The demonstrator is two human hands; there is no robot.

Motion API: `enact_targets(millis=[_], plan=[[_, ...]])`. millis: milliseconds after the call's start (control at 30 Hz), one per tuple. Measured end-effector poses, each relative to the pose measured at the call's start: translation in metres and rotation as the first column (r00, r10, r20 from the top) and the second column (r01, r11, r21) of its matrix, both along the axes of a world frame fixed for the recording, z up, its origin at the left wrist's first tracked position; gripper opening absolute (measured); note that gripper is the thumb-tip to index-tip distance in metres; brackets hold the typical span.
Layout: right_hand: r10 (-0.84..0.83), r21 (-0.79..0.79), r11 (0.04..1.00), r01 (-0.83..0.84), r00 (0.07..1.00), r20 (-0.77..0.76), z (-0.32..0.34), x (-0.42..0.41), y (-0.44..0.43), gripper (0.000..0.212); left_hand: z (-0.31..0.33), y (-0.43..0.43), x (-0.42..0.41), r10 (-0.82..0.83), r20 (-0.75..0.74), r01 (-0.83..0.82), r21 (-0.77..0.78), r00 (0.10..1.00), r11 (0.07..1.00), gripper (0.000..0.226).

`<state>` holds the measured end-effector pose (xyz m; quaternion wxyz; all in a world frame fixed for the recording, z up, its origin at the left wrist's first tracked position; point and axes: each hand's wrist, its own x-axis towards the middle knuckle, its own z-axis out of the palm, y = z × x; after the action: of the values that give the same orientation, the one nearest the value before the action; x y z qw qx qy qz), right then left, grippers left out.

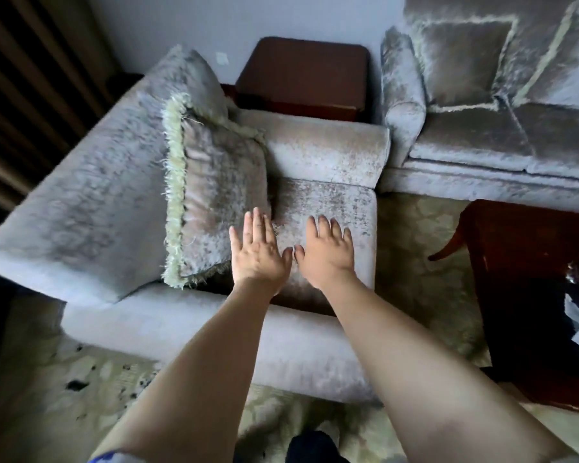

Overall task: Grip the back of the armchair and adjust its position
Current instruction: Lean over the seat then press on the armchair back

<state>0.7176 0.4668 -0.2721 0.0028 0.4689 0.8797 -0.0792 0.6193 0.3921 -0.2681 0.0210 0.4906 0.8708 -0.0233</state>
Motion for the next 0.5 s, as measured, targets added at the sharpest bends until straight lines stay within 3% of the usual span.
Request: enact_targets(millis=[167,333,500], plan=[[0.151,0.025,0.988,-0.151,0.989,0.01,0.022,-0.079,-0.055,0.064,0.027,-0.064,-0.08,0.101,-0.046,-0.1,0.007,0.994,0.995,0.078],[0.1,0.023,0.995,-0.099,0.995,-0.013,0.037,-0.155,-0.119,0.063,0.062,-0.15,-0.174,0.065,-0.166,-0.063,0.016,0.984,0.998,0.075],[0.054,0.002,0.998,-0.055,0.989,-0.138,0.064,-0.25,-0.194,0.061,0.095,-0.247,-0.279,0.061,-0.289,-0.072,-0.027,0.955,0.997,0.077]])
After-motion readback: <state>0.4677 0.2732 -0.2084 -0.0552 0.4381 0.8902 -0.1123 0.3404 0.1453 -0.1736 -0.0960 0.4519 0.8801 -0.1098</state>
